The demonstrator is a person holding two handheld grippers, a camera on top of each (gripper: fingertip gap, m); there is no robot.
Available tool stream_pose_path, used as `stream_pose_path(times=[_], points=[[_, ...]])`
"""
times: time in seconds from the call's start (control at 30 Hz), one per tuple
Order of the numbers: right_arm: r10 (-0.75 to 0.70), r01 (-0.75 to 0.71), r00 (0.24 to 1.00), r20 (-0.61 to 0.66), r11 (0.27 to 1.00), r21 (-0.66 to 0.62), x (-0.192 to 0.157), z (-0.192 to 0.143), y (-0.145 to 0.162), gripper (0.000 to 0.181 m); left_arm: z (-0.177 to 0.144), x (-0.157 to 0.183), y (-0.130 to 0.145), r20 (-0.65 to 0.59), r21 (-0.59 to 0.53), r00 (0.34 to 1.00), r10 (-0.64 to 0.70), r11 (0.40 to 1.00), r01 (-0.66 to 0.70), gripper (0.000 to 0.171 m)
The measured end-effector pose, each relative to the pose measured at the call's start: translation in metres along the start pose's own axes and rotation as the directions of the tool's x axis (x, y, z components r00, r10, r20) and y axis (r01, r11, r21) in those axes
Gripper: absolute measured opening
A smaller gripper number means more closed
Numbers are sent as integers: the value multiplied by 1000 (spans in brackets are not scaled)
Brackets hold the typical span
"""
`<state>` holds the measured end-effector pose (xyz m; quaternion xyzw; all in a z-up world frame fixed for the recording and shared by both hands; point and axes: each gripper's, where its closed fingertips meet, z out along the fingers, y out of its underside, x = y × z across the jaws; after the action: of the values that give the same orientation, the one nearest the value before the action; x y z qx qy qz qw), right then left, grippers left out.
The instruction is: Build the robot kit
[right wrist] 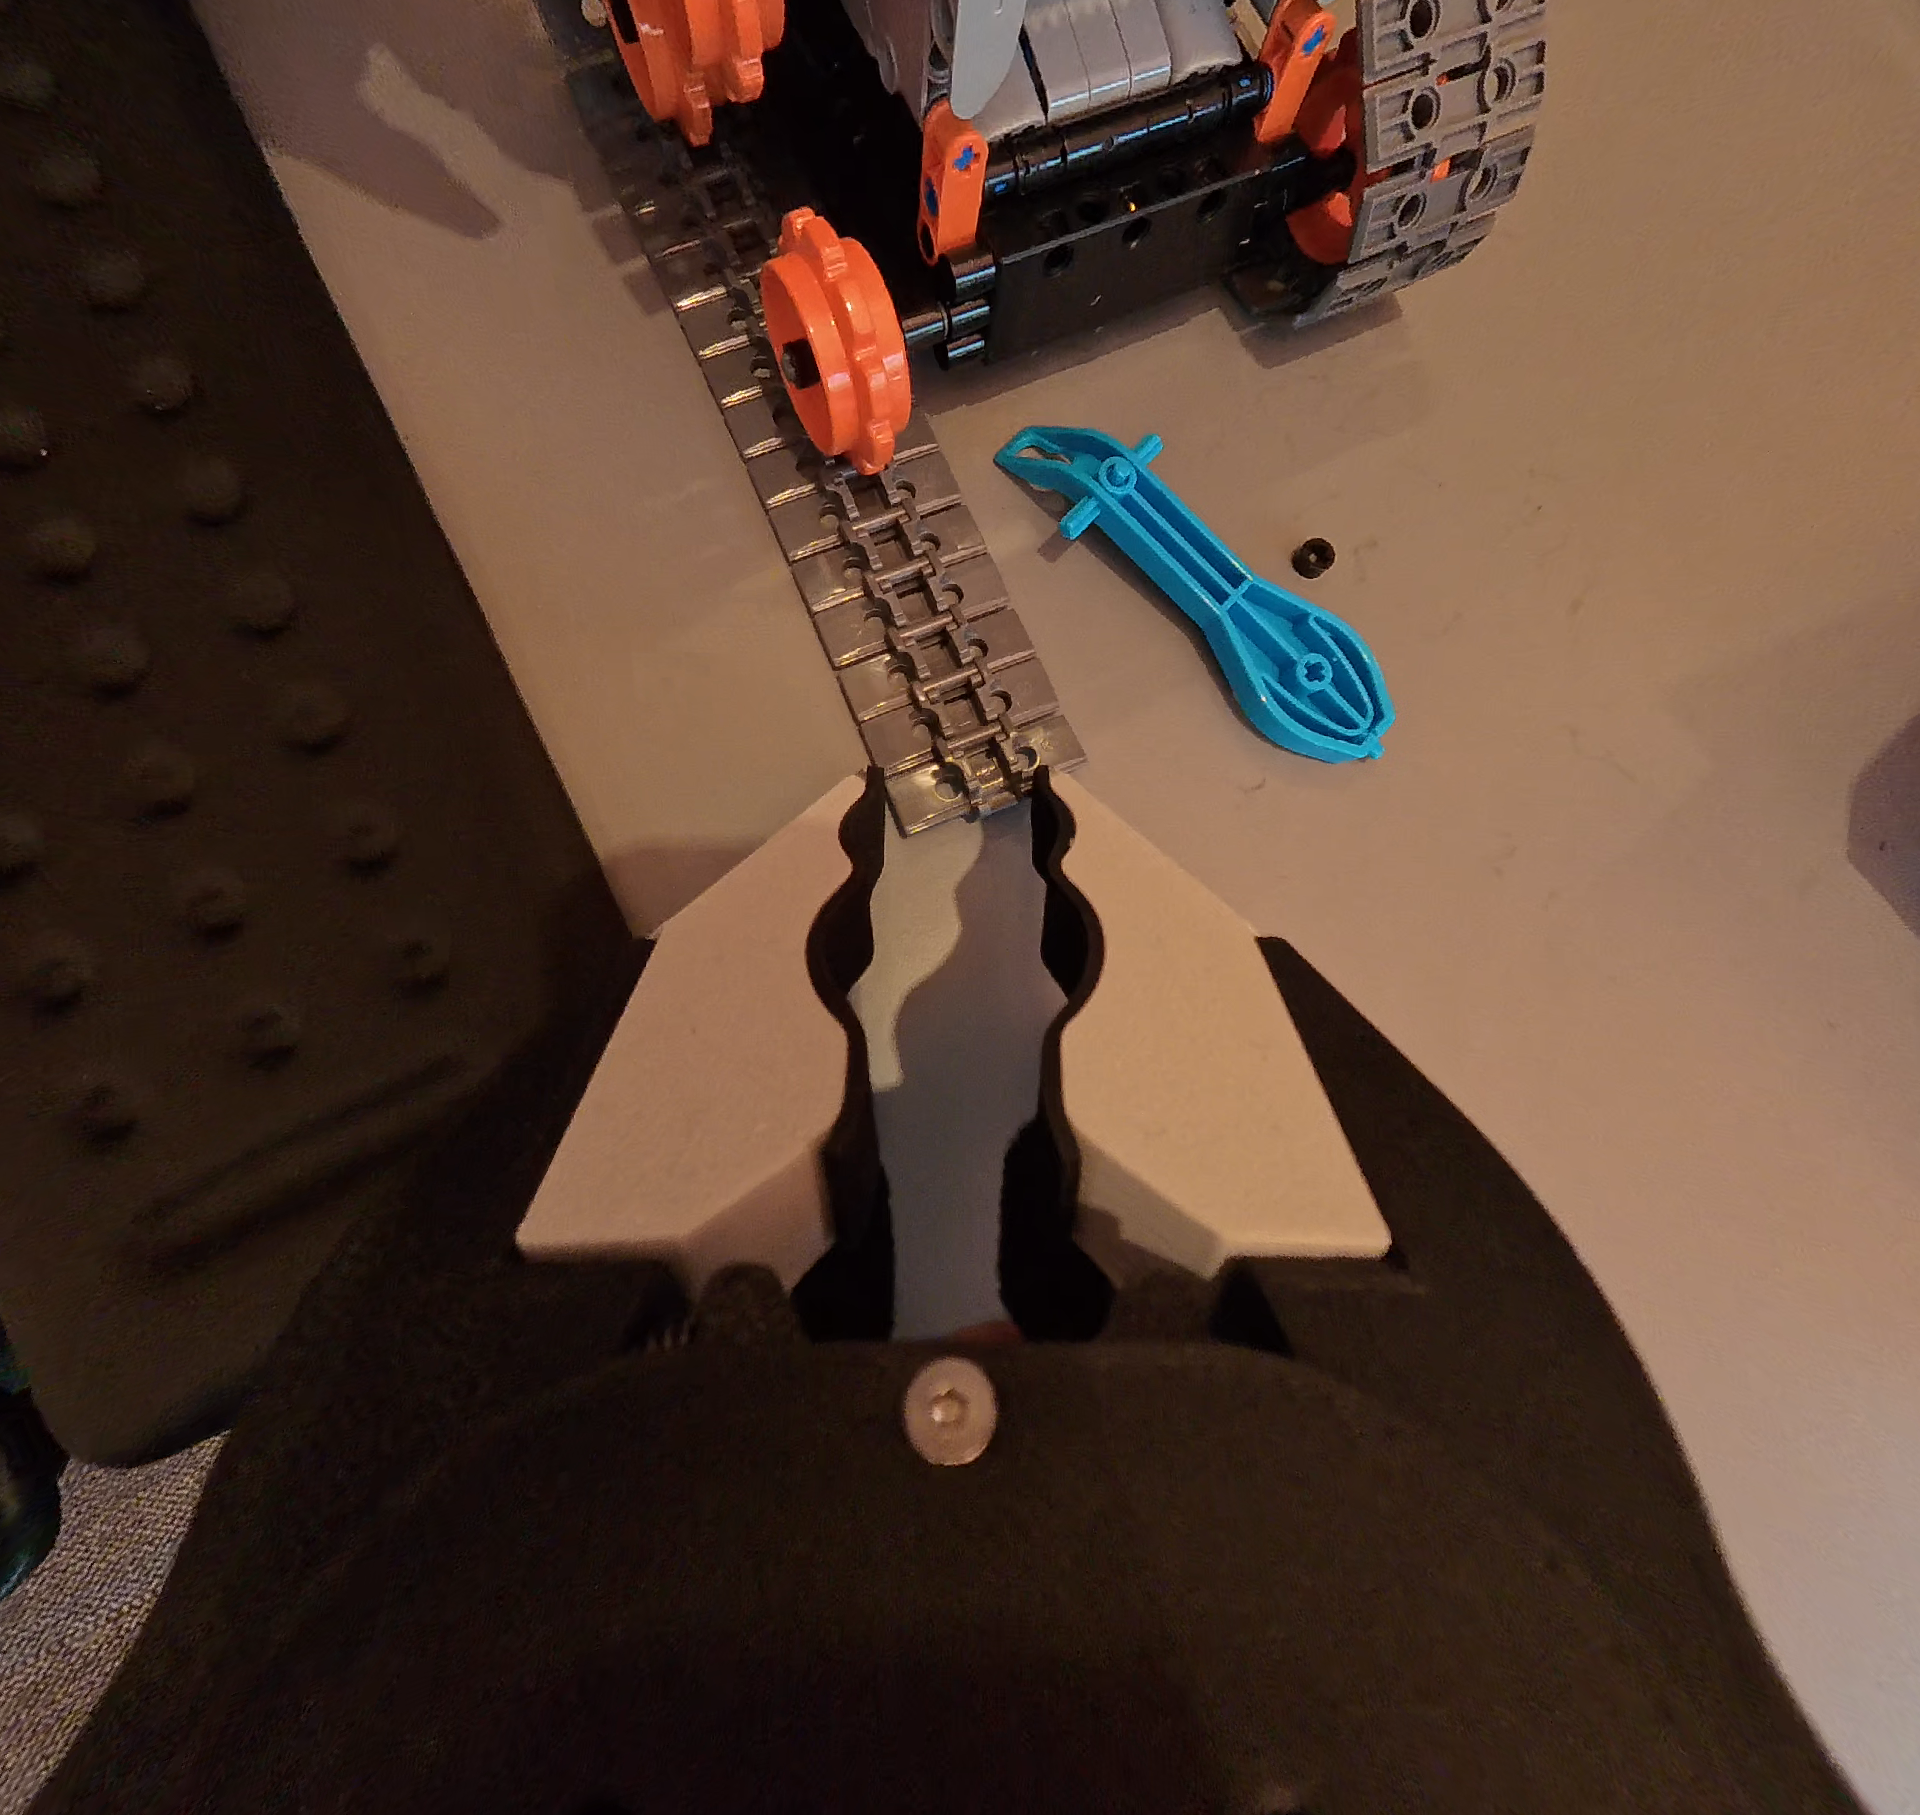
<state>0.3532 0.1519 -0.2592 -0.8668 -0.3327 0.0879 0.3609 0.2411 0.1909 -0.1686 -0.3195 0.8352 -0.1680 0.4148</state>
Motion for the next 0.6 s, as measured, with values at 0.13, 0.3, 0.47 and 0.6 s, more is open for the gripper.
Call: stream_pose_path(times=[0.13,0.3,0.47,0.6], points=[[3,-3,1000,6,1000,6,-3,3,-3,25,7,2,12,114,-71,993,34,997,-26,31],[18,-19,1000,18,999,47,-9,4,-11,25,10,2,28,163,-119,984,76,991,-57,23],[33,-36,999,27,989,140,-14,-6,-30,25,4,-1,32,168,-81,983,77,995,-64,12],[27,-31,999,25,977,213,-17,-13,-50,8,4,0,33,175,-77,981,80,995,-68,15]])
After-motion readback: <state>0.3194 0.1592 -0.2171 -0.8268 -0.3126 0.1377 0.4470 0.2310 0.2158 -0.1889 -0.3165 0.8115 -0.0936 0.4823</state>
